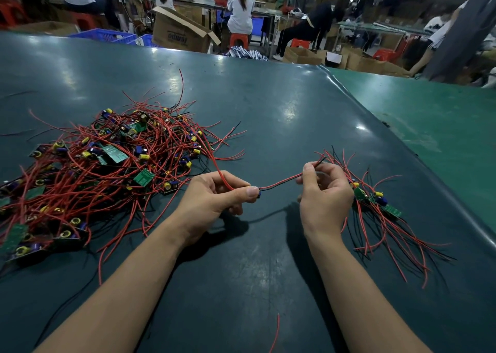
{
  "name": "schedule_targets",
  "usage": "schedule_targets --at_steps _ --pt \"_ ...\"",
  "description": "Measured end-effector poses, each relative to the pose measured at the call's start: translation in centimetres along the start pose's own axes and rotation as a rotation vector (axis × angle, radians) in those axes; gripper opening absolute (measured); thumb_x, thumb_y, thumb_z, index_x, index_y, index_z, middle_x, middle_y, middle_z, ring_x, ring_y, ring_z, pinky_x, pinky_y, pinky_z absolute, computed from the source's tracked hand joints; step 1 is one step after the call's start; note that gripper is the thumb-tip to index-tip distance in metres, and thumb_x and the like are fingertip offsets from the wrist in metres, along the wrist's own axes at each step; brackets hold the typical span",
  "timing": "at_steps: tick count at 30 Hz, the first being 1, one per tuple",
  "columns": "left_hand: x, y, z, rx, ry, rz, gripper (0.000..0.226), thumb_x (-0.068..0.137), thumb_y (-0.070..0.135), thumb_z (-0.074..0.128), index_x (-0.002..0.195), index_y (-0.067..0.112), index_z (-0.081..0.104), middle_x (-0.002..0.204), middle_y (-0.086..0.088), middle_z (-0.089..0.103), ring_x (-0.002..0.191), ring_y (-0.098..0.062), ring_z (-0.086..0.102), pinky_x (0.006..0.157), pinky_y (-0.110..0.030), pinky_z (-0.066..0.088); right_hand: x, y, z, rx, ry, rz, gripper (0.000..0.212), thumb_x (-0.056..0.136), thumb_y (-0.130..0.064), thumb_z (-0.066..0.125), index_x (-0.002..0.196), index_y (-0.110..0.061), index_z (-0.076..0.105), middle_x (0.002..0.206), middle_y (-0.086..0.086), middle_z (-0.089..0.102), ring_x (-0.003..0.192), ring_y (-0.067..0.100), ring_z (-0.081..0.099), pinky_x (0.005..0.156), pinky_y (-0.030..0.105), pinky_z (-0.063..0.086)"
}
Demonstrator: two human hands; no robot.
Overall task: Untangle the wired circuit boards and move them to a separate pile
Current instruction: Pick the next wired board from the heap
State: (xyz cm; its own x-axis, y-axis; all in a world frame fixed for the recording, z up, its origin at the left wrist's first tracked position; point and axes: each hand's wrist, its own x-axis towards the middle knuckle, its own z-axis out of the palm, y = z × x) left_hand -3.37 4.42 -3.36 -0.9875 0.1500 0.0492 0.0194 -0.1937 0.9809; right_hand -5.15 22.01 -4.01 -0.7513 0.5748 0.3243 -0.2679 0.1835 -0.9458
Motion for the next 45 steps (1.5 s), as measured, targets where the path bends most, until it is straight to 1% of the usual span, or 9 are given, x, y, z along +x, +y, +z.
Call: schedule_targets --at_steps 5,8,13,18,21,23,28,37,45 --pt "0.0 0.1 0.1 -0.009 0.016 -0.006 0.028 0.063 0.017 0.081 0.080 0.001 0.067 0.072 -0.012 0.072 0.047 -0.011 0.053 0.050 -0.017 0.044 -0.1 -0.1 -0.2 -0.008 -0.027 -0.010 0.011 0.097 -0.017 0.055 0.096 -0.028 0.056 0.068 0.002 0.070 0.043 0.017 0.060 0.050 0.028 0.045" --pt "0.0 0.1 0.2 -0.002 0.015 -0.006 0.029 0.064 0.016 0.080 0.083 -0.002 0.066 0.073 -0.012 0.073 0.047 -0.010 0.053 0.049 -0.016 0.044 0.0 -0.2 -0.3 0.064 -0.005 0.041 0.016 0.099 -0.013 0.050 0.092 -0.028 0.050 0.069 0.003 0.072 0.040 0.018 0.058 0.050 0.033 0.044" --pt "0.3 0.0 0.0 -0.039 0.098 0.007 0.030 0.061 0.024 0.082 0.080 0.004 0.070 0.075 -0.012 0.073 0.046 -0.009 0.052 0.048 -0.017 0.044 -0.3 -0.3 -0.2 0.150 0.007 0.103 0.014 0.099 -0.011 0.049 0.092 -0.023 0.045 0.071 0.008 0.071 0.038 0.018 0.057 0.034 0.023 0.038" --pt "0.7 -0.3 -0.4 -0.132 0.180 0.012 0.039 0.054 0.035 0.083 0.082 0.009 0.072 0.080 -0.013 0.075 0.048 -0.009 0.052 0.052 -0.017 0.045 -0.5 -1.2 0.5 0.433 -0.356 0.549 0.021 0.096 -0.022 0.060 0.112 -0.014 0.049 0.080 0.009 0.073 0.040 0.015 0.056 0.033 0.019 0.038" --pt "0.6 -0.4 -0.2 -0.077 0.147 0.021 0.030 0.059 0.026 0.083 0.081 0.008 0.071 0.076 -0.012 0.074 0.049 -0.009 0.055 0.051 -0.018 0.048 -1.4 -1.2 0.5 0.280 -0.674 0.537 0.020 0.090 -0.025 0.066 0.099 -0.008 0.066 0.066 0.003 0.064 0.040 0.009 0.047 0.034 0.016 0.031" --pt "0.5 -0.5 0.0 -0.006 0.116 0.024 0.028 0.061 0.022 0.082 0.082 0.006 0.071 0.074 -0.012 0.074 0.049 -0.009 0.057 0.050 -0.018 0.048 -1.6 -1.2 0.5 0.238 -0.710 0.476 0.011 0.090 -0.019 0.067 0.091 -0.010 0.073 0.060 0.000 0.058 0.040 0.007 0.041 0.035 0.015 0.027" --pt "0.4 -0.3 0.1 0.015 0.115 0.012 0.035 0.058 0.022 0.084 0.083 0.003 0.069 0.074 -0.015 0.072 0.047 -0.011 0.054 0.049 -0.017 0.044 -1.5 -1.0 0.7 0.257 -0.559 0.419 0.013 0.090 -0.016 0.068 0.080 -0.010 0.076 0.059 -0.001 0.059 0.042 0.008 0.040 0.036 0.017 0.029" --pt "0.2 0.1 0.4 -0.023 0.077 0.004 0.023 0.063 0.015 0.081 0.079 0.003 0.068 0.072 -0.012 0.072 0.046 -0.010 0.051 0.047 -0.016 0.042 0.5 -0.7 0.0 0.319 -0.036 0.315 0.023 0.093 -0.013 0.064 0.071 -0.009 0.069 0.052 -0.007 0.060 0.037 0.004 0.040 0.034 0.017 0.030" --pt "0.2 0.0 0.2 -0.037 0.064 0.025 0.024 0.060 0.020 0.083 0.077 0.007 0.071 0.073 -0.013 0.073 0.047 -0.010 0.051 0.048 -0.016 0.042 0.7 -0.1 0.3 0.361 0.066 0.352 0.037 0.101 -0.019 0.046 0.068 -0.009 0.059 0.041 -0.009 0.042 0.032 0.007 0.033 0.035 0.017 0.027"
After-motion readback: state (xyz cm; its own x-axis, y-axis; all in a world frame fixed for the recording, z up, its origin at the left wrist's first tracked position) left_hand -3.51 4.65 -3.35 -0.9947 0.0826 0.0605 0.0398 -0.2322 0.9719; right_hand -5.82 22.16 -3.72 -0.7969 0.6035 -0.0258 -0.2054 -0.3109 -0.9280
